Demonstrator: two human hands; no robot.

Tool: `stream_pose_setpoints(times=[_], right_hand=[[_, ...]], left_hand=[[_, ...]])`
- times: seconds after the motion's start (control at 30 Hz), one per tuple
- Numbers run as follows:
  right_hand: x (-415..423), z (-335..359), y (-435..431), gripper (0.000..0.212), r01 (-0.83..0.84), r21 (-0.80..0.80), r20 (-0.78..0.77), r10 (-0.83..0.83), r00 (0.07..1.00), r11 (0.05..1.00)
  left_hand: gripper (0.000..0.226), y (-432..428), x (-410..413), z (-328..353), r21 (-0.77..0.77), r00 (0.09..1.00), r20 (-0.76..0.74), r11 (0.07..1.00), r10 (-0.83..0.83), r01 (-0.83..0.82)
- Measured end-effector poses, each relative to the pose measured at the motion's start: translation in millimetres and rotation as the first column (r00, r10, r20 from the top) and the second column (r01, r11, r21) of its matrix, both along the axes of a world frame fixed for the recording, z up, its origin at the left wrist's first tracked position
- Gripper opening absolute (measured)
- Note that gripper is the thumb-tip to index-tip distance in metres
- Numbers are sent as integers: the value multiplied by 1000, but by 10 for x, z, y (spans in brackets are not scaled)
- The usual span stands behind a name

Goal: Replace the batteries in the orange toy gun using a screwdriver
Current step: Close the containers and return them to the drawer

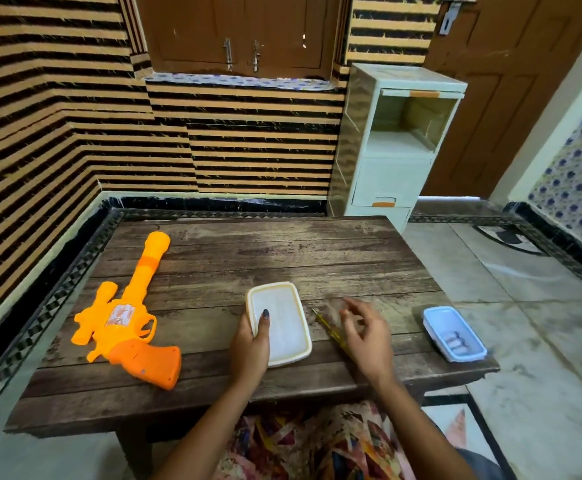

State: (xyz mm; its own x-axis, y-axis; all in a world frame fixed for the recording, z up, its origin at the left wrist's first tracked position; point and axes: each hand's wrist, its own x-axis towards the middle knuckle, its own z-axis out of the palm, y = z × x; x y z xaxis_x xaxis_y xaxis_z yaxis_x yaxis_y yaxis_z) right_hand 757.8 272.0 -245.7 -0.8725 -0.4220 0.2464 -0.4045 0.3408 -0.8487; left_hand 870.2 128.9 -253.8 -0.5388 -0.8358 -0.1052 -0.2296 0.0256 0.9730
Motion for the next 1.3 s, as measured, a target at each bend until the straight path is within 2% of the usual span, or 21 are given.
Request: stream_pose_setpoints(times=[0.07, 0.13, 0.23, 0.33, 0.43, 0.5, 0.6, 0.7, 0.8, 0.87, 1.07, 1.17, 1.23, 1.3], right_hand=[[-175, 50, 276, 26, 205, 150, -217, -170, 961, 967], [-345, 79, 559, 33, 396, 291, -340, -293, 894, 871], [-527, 65, 902, 52, 463, 461, -271, -377, 886, 757], [-602, 70, 1092, 68, 375, 657, -118, -402, 908, 654], [-620, 84, 1157, 71, 322, 712, -46, -416, 908, 624], [-631, 107, 1181, 66, 332, 686, -31, -430, 903, 648], [-624, 184, 1164, 63, 343, 583, 42, -449, 893, 736], [-540, 322, 1025, 56, 335, 351, 147, -405, 902, 874], [-377, 496, 729, 53, 249, 118, 236, -271, 933, 961], [-239, 589, 503, 55, 168, 82, 231, -183, 956, 982], [54, 596, 88, 64, 42, 188, 79, -58, 995, 981], [112, 578, 31, 59, -31, 195, 93, 13, 996, 980], [98, 543, 18, 47, -29, 64, 154, 19, 988, 998], [36, 513, 20, 26, 124, -131, 242, -90, 966, 984]], left_hand=[[33, 53, -46, 17, -5, 1000, 12, 1000, -15, 15], [33, 109, -91, 33, -9, 999, 27, 1000, -17, 17], [33, 204, -170, 61, 4, 1000, 12, 1000, -14, 14], [35, 301, -268, 90, 31, 1000, 7, 999, -25, 25], [53, 404, -359, 139, 69, 999, 12, 997, -41, 40], [47, 479, -418, 158, 96, 999, 10, 994, -47, 46], [39, 566, -483, 186, 121, 998, 33, 991, -52, 48], [42, 646, -542, 241, 109, 997, 34, 992, -65, 61], [45, 709, -602, 281, 89, 996, 39, 993, -86, 82], [43, 740, -622, 336, 126, 995, 28, 988, -93, 88], [37, 654, -570, 348, 218, 997, -38, 973, -71, 77], [37, 550, -509, 314, 258, 998, -29, 964, -56, 61], [38, 490, -470, 297, 286, 998, -28, 956, -51, 57], [40, 423, -445, 289, 321, 999, -29, 946, -38, 45]])
